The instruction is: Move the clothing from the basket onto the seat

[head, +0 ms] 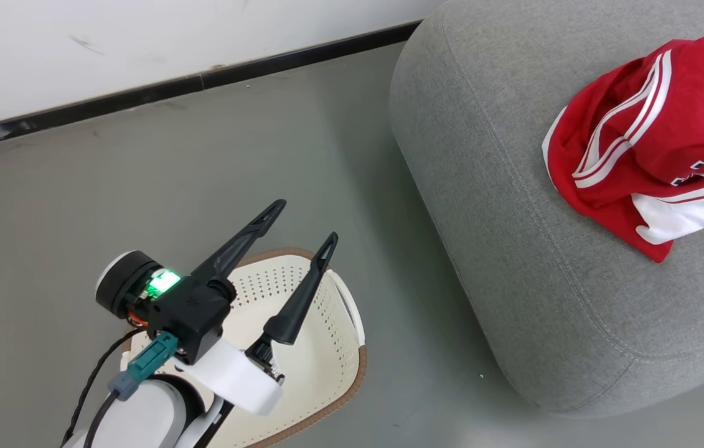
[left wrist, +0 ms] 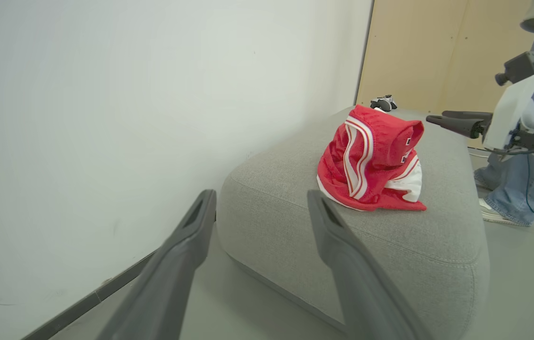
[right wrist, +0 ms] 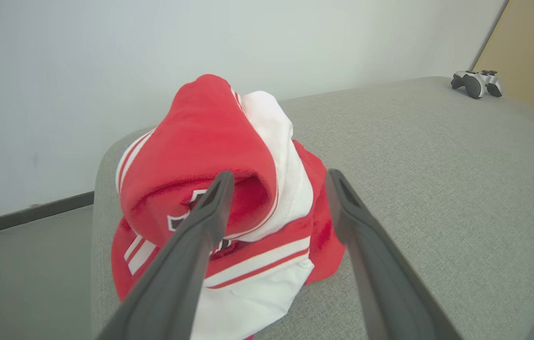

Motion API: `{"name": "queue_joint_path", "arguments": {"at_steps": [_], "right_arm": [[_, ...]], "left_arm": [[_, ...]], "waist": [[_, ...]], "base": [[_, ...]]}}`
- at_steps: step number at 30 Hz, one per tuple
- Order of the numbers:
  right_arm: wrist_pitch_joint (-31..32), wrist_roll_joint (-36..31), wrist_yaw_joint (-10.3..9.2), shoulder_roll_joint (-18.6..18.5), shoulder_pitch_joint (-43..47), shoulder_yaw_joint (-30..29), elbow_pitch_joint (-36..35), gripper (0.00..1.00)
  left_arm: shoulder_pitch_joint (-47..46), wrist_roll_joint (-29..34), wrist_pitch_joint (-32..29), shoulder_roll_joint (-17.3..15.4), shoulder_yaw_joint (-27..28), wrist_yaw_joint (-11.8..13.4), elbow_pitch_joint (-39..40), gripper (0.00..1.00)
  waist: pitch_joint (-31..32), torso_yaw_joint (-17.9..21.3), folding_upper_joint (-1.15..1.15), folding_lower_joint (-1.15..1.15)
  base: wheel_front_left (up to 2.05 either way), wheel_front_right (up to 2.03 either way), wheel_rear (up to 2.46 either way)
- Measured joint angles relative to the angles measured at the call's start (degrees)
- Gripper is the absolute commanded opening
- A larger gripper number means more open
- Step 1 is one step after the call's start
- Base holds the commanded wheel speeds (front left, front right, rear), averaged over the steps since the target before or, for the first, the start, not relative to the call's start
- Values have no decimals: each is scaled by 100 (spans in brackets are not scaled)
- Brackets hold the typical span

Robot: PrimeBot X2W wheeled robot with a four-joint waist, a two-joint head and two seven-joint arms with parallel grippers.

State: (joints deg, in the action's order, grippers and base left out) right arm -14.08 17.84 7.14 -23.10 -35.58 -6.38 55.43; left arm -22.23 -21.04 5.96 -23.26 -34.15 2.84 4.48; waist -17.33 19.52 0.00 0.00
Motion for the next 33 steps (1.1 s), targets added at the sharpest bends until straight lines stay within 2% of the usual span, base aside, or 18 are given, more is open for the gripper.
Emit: {"name": "queue_joint_path", "arguments": {"at_steps": [14, 33], "right_arm": [[-21, -10, 0, 93, 32, 761, -1043, 100], [-22, -1, 0, 517, 24, 1795, -2090, 100]], "left_arm": [[335, -133, 271, 11, 364, 331, -160, 100], [1006, -397, 626, 77, 982, 972, -501, 100]], "waist": [[260, -278, 0, 0], [584, -1046, 0, 0]], "base": [[0, 0, 0], [0, 0, 0]]}}
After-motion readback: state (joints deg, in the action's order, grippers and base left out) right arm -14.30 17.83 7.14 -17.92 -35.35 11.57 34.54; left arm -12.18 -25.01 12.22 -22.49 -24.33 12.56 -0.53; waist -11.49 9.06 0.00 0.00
